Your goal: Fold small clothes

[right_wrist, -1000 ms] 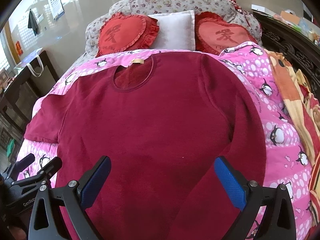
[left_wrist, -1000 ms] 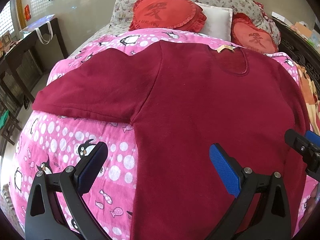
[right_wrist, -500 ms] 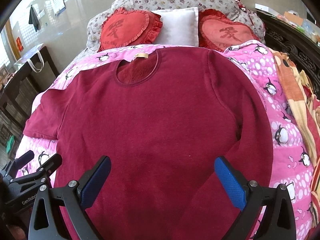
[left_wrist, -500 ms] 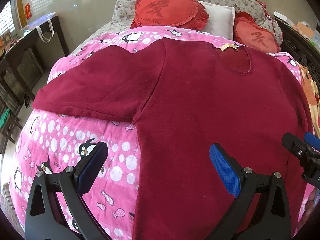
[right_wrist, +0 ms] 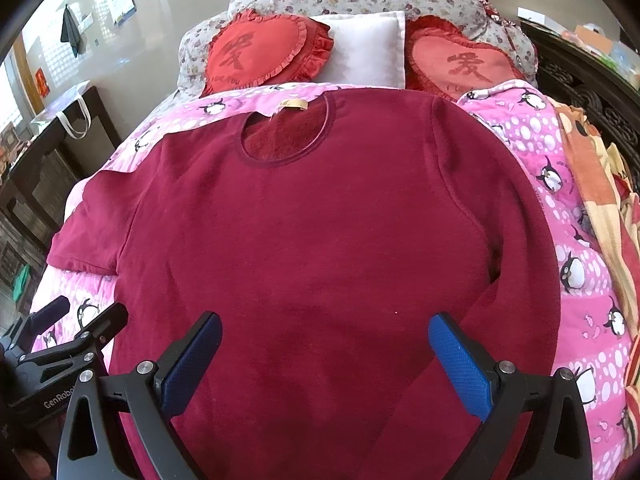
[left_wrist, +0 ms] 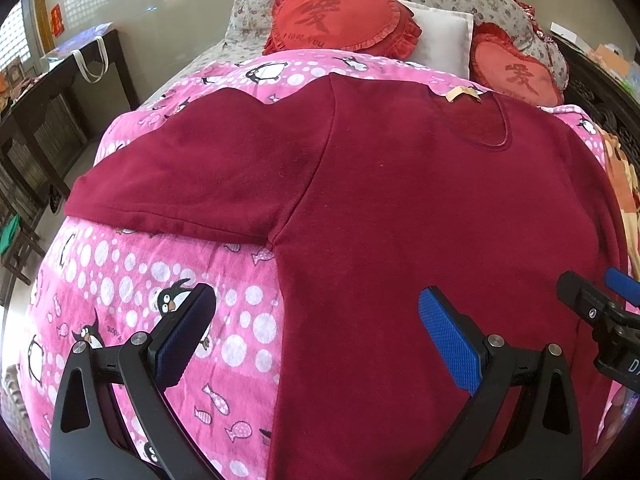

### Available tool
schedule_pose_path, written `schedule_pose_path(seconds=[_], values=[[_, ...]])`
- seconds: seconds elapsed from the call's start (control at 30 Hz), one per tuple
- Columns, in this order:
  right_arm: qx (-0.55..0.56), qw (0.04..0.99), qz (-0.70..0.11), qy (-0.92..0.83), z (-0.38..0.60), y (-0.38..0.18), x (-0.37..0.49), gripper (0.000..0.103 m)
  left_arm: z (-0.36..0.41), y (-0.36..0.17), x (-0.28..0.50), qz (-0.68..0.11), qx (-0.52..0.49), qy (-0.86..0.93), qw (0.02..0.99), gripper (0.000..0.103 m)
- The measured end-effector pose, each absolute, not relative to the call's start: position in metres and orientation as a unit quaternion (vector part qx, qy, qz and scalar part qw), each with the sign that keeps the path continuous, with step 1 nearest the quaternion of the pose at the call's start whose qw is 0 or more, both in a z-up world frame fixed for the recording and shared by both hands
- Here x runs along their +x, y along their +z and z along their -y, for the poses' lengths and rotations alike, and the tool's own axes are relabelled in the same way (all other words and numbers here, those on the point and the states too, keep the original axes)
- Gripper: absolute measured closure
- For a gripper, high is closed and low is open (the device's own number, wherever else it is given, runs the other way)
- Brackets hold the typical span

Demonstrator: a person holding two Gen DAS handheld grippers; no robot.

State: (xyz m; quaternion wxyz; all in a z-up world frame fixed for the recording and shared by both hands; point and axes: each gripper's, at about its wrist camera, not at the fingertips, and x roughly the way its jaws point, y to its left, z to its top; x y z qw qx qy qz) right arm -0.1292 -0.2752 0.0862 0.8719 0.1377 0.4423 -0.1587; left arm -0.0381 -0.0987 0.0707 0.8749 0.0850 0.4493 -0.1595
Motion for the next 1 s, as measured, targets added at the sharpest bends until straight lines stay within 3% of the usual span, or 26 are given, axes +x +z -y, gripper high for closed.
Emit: schedule_pose_path(seconds=[1.0], values=[[0.128,0.87,-0.452,-0.147,0.265,0.081,-0.113,0.001,0.078,0.075,-0.017,-0.451,0.076,-0.136,0.879,0.001]])
